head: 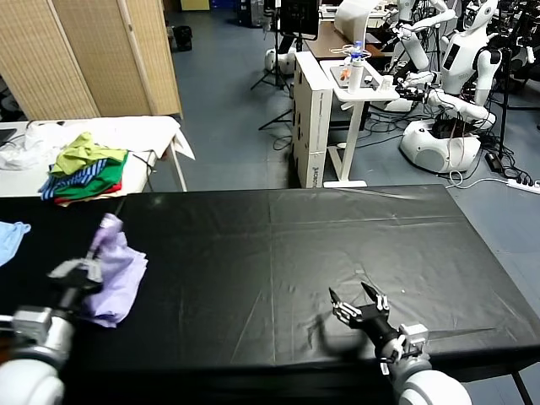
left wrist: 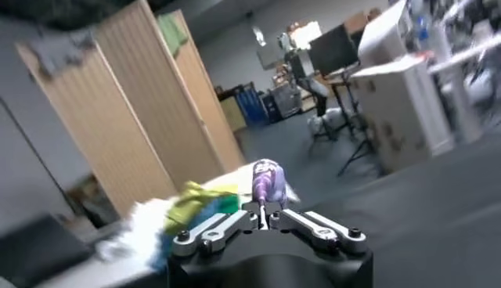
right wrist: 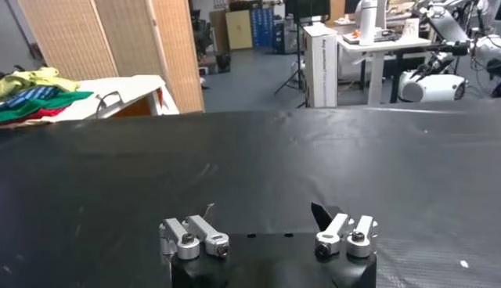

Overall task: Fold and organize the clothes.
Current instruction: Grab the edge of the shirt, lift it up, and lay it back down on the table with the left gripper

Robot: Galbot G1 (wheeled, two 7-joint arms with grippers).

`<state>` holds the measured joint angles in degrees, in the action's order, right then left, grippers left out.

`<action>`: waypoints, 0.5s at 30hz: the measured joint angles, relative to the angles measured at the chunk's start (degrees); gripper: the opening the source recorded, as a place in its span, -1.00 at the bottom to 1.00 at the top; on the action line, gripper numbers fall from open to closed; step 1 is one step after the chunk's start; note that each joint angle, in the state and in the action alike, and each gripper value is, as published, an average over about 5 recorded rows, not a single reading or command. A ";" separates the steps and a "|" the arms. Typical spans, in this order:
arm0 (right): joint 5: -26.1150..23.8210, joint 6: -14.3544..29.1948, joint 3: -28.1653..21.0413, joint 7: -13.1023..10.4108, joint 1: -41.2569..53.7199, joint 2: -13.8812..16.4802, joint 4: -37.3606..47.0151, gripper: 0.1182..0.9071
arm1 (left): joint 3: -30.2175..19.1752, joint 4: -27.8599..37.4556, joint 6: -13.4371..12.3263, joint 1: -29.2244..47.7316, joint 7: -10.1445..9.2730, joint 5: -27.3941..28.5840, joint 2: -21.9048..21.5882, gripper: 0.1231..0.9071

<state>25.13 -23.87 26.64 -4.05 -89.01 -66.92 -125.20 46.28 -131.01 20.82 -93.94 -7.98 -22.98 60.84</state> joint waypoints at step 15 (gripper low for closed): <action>-0.63 -0.58 -0.91 -0.17 -0.09 -0.07 -0.56 1.00 | -22.93 9.15 -1.17 8.31 -0.71 4.40 21.50 -0.88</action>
<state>24.50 -24.45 25.73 -4.22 -89.11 -66.99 -125.76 23.35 -121.86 19.65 -85.64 -8.69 -18.58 82.34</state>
